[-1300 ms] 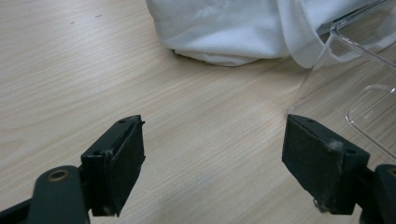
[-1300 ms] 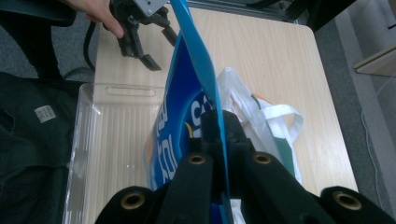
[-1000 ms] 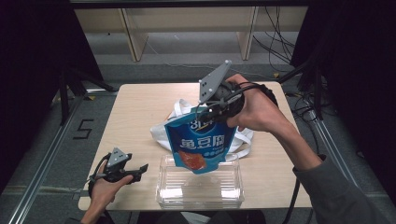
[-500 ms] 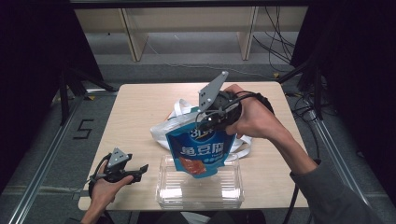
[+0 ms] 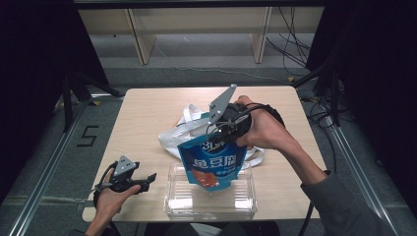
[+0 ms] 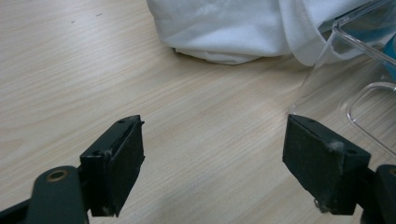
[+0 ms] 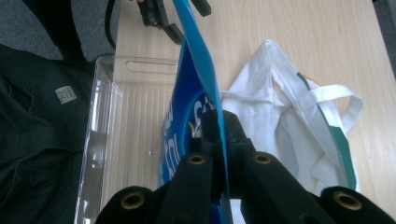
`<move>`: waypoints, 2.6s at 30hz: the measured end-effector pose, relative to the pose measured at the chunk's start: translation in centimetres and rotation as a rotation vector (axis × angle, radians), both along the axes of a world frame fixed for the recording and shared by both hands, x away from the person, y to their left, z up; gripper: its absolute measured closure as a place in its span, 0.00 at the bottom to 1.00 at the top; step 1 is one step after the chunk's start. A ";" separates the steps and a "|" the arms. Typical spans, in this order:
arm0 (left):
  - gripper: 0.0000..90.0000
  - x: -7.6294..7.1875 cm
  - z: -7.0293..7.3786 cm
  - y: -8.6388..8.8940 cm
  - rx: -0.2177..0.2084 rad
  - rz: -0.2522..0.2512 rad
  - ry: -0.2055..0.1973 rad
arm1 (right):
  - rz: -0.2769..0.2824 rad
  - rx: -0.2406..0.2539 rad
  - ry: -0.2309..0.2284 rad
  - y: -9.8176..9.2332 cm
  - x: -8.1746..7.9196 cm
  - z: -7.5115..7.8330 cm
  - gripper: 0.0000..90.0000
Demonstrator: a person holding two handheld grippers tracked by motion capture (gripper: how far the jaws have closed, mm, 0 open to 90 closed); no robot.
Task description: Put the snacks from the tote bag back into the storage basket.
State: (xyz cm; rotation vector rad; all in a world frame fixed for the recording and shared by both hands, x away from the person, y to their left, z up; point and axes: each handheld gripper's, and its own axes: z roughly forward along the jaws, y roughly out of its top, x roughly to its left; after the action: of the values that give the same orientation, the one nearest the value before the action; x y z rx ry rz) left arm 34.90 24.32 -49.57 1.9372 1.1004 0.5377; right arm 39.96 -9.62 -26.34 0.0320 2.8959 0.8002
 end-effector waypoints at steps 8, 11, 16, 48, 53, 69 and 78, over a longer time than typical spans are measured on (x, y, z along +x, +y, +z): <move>0.22 0.0 0.1 0.0 -0.004 -0.004 0.002 | 0.008 -0.003 0.000 0.1 0.5 -1.0 1.00; 0.22 0.0 0.0 0.0 0.005 -0.015 0.008 | 0.018 -0.001 0.003 0.0 0.7 -1.6 1.00; 0.22 0.0 0.0 0.0 -0.002 -0.008 0.000 | 0.018 0.018 0.001 -0.4 0.7 -1.9 1.00; 0.22 0.1 0.0 -0.1 0.003 -0.019 0.008 | -0.198 0.316 -0.015 -9.3 -1.7 -2.1 0.51; 0.22 0.0 0.1 -0.1 -0.005 -0.017 -0.001 | -0.244 0.327 -0.004 -10.5 -1.5 -3.9 0.48; 0.22 0.1 0.2 -0.2 -0.005 -0.022 -0.003 | -0.370 0.350 0.018 -14.1 -2.4 -9.4 0.45; 0.22 0.1 0.4 -0.1 0.030 -0.054 -0.006 | -0.502 0.318 0.042 -15.9 -1.9 -11.8 0.43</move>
State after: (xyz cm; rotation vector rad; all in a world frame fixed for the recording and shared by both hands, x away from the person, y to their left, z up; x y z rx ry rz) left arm 35.01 24.18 -49.13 1.9842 1.0388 0.5332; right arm 38.09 -25.56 -38.14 0.7767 2.5759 1.1385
